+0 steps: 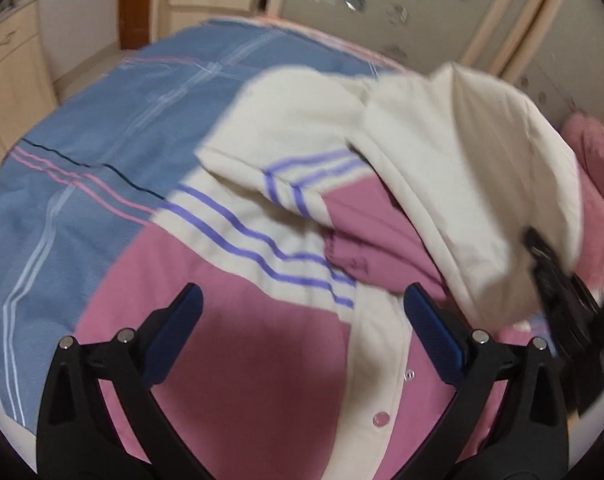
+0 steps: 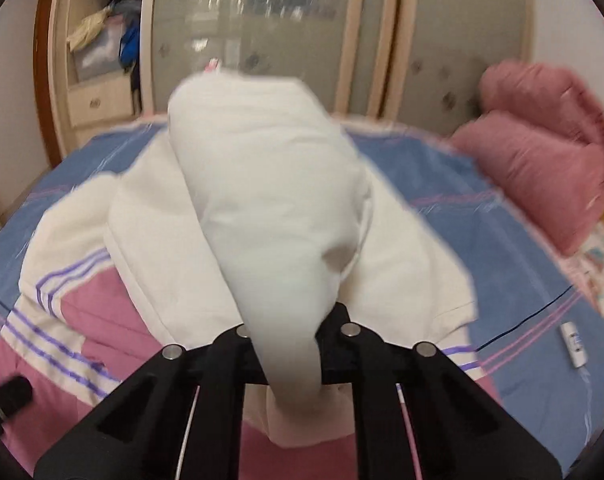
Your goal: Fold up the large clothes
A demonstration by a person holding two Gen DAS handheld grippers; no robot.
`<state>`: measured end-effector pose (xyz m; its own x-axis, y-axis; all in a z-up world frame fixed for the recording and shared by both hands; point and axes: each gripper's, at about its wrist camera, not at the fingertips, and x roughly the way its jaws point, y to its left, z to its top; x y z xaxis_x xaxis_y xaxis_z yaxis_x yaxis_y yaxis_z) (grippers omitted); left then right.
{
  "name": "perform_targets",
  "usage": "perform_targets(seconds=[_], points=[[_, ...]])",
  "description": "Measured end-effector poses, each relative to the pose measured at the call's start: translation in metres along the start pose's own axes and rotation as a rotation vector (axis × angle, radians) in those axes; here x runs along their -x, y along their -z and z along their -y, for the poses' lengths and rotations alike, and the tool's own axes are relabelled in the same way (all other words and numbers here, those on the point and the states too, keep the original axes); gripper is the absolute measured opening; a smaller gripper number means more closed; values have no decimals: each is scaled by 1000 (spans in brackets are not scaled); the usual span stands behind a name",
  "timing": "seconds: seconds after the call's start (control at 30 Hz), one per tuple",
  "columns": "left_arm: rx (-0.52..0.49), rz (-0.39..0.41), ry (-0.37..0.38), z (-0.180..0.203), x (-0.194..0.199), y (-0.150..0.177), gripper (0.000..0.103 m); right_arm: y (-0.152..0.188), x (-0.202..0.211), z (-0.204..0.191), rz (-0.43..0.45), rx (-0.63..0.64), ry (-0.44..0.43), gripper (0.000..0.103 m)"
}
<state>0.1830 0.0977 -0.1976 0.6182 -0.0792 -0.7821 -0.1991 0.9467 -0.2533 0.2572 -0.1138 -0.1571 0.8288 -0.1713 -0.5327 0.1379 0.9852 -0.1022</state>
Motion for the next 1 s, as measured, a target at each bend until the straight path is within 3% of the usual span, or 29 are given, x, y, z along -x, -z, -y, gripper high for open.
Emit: perform_targets(seconds=[0.1,0.23,0.3,0.37,0.5,0.63,0.7,0.73,0.77,0.83,0.9,1.0], points=[[25,49,-17,-9,12,-6,101,-20,47,23,186,6,79,10],[71,89,-22,-21,25,-19,101,-11,71,33,242,88,67,10],[86,100,-23,-23,29,-26,101,8,68,25,209,134,38,10],[89,105,-17,-22,31,-31,101,39,54,11,113,175,-36,11],[58,82,-2,-4,26,-32,101,93,16,-32,-24,325,-43,13],[-29,64,6,26,17,-31,101,105,4,-38,-69,352,-47,30],[-75,54,10,41,12,-32,101,100,8,-31,-69,311,-95,53],[-100,40,10,50,8,-33,101,98,11,-24,-67,280,-116,75],[-118,31,9,57,6,-34,101,95,13,-18,-60,258,-125,86],[-140,37,13,67,5,-34,101,91,17,-7,-77,212,-223,96],[-162,49,17,76,4,-33,101,88,23,5,-96,151,-324,98],[-187,47,40,88,-2,-33,101,85,43,20,-57,97,-452,98]])
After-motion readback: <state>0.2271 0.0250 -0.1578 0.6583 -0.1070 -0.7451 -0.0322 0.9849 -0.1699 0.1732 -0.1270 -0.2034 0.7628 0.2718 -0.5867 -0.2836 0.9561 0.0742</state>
